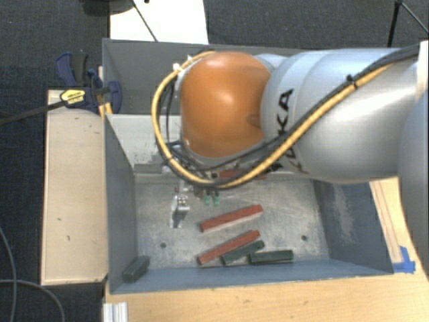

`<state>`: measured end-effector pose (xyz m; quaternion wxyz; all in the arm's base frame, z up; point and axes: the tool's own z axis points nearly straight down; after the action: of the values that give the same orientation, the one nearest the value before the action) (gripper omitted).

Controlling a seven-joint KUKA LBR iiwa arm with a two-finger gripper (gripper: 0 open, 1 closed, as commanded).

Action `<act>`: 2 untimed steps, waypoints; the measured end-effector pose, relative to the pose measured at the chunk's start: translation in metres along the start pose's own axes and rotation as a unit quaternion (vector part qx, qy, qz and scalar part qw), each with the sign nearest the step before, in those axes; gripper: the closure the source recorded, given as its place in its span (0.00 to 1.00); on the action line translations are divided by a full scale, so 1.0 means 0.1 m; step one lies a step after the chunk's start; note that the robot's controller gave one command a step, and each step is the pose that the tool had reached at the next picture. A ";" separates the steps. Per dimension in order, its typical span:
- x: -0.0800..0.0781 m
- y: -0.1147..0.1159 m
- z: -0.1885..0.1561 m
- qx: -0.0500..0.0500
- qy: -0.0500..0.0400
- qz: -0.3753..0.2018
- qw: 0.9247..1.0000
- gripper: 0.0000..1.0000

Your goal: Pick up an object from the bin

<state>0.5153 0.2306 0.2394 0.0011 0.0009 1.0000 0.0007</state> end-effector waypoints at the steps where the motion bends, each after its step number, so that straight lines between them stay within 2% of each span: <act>1: -0.08 -0.28 0.63 0.000 -0.001 -0.053 0.999 0.00; 2: -0.17 -0.98 0.79 0.001 0.001 -0.010 1.000 0.00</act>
Offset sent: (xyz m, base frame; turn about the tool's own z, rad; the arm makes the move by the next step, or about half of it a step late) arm 0.0166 -0.0942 -0.0794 -0.0268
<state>0.5324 0.1332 0.1605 -0.0002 -0.0094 1.0000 -0.0007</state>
